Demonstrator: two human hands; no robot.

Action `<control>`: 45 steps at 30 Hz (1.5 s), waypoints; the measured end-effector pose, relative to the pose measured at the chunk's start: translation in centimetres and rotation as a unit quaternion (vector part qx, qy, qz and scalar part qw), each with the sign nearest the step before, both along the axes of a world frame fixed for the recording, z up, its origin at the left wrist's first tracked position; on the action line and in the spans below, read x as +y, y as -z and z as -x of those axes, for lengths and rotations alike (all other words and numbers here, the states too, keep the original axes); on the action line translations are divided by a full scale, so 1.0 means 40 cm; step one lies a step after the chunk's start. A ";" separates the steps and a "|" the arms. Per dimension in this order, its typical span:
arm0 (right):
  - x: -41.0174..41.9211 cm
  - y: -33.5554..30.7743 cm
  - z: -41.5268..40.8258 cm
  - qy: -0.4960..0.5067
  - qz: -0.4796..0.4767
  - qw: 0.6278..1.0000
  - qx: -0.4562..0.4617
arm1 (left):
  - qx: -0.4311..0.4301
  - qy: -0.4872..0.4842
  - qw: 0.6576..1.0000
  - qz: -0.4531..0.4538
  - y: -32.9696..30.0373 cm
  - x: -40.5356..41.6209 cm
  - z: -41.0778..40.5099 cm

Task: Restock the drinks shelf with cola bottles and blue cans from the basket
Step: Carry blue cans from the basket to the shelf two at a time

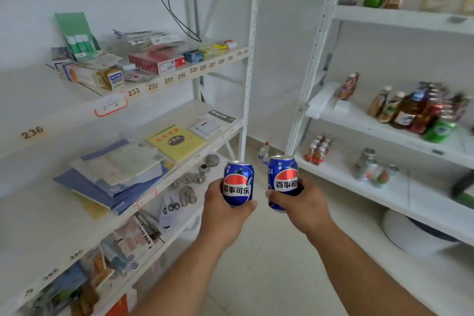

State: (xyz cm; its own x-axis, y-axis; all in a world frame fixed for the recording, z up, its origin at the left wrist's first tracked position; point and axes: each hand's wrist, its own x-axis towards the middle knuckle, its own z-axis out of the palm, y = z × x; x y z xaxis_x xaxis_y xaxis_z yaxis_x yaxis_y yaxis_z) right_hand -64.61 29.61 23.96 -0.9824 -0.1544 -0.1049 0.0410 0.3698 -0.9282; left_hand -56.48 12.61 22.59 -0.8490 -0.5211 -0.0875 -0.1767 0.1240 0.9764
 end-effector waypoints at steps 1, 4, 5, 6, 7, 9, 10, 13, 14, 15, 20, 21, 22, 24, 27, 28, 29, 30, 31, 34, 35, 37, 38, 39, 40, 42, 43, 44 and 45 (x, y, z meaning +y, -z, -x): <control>0.036 -0.002 0.001 0.019 -0.003 1.000 0.001 | 0.006 0.016 1.000 0.011 -0.001 0.028 0.016; 0.151 -0.008 0.006 0.073 0.003 0.997 0.004 | 0.006 0.066 0.997 0.039 -0.007 0.127 0.073; 0.191 -0.013 0.006 0.092 0.008 0.996 0.004 | 0.006 0.081 0.996 0.044 -0.010 0.165 0.092; 0.232 -0.015 0.008 0.108 0.014 0.994 0.005 | 0.006 0.096 0.994 0.047 -0.015 0.205 0.110; 0.273 -0.018 0.010 0.126 0.020 0.992 0.005 | 0.010 0.110 0.993 0.049 -0.022 0.247 0.127; 0.359 -0.024 0.014 0.157 0.030 0.987 0.009 | 0.014 0.135 0.989 0.050 -0.032 0.334 0.161; 0.405 -0.025 0.017 0.171 0.035 0.985 0.012 | 0.014 0.147 0.988 0.050 -0.038 0.381 0.176; 0.549 -0.034 0.024 0.209 0.051 0.977 0.015 | 0.020 0.181 0.982 0.044 -0.055 0.524 0.219; 0.601 -0.037 0.028 0.220 0.054 0.974 0.018 | 0.020 0.191 0.980 0.043 -0.062 0.575 0.235; 0.653 -0.042 0.031 0.232 0.056 0.971 0.023 | 0.021 0.201 0.978 0.043 -0.070 0.627 0.250; 0.917 -0.060 0.047 0.293 0.050 0.954 0.049 | 0.035 0.246 0.968 0.036 -0.107 0.894 0.310; 0.967 -0.063 0.046 0.304 0.048 0.950 0.052 | 0.039 0.252 0.966 0.036 -0.110 0.944 0.317; 1.015 -0.063 0.043 0.314 0.047 0.947 0.052 | 0.039 0.258 0.965 0.036 -0.111 0.992 0.324; 1.103 -0.063 0.035 0.329 0.048 0.942 0.051 | 0.041 0.270 0.961 0.034 -0.115 1.082 0.336; 1.216 -0.058 0.023 0.355 0.050 0.932 0.048 | 0.042 0.287 0.957 0.034 -0.115 1.196 0.354; 1.248 -0.054 0.022 0.364 0.051 0.929 0.047 | 0.043 0.294 0.954 0.033 -0.115 1.229 0.360; 1.277 -0.053 0.021 0.373 0.052 0.925 0.046 | 0.045 0.301 0.952 0.033 -0.115 1.260 0.366; 1.304 -0.049 0.022 0.381 0.051 0.922 0.045 | 0.045 0.310 0.949 0.033 -0.115 1.289 0.373; 1.328 -0.046 0.025 0.389 0.051 0.919 0.045 | 0.046 0.318 0.947 0.033 -0.115 1.316 0.381; 1.394 -0.035 0.043 0.407 0.048 0.911 0.047 | 0.049 0.337 0.940 0.031 -0.108 1.389 0.415; 1.411 -0.034 0.052 0.412 0.045 0.909 0.046 | 0.050 0.341 0.938 0.030 -0.106 1.411 0.428; 1.447 -0.031 0.077 0.419 0.039 0.906 0.044 | 0.052 0.348 0.935 0.031 -0.101 1.451 0.461; 1.463 -0.033 0.092 0.423 0.038 0.904 0.043 | 0.054 0.350 0.935 0.031 -0.097 1.470 0.481; 1.478 -0.037 0.110 0.425 0.036 0.903 0.044 | 0.057 0.351 0.934 0.029 -0.094 1.488 0.502; 1.495 -0.039 0.129 0.427 0.032 0.902 0.046 | 0.059 0.352 0.934 0.030 -0.089 1.505 0.527; 1.527 -0.044 0.176 0.433 0.026 0.899 0.051 | 0.062 0.353 0.933 0.027 -0.078 1.539 0.585; 1.543 -0.046 0.202 0.436 0.025 0.898 0.052 | 0.062 0.353 0.933 0.023 -0.073 1.555 0.617; 1.558 -0.047 0.230 0.437 0.020 0.898 0.052 | 0.063 0.353 0.933 0.017 -0.069 1.572 0.650; 1.572 -0.048 0.257 0.439 0.013 0.897 0.054 | 0.066 0.355 0.933 0.011 -0.065 1.589 0.682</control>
State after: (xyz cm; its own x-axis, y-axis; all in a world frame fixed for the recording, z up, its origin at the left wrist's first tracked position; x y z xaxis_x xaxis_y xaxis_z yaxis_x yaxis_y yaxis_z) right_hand -74.90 92.49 25.88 -0.7315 0.6818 -0.0105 0.2154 0.2165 -0.9522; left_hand -83.76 76.18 25.20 -0.9835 0.1752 0.0456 0.0782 0.1839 0.9798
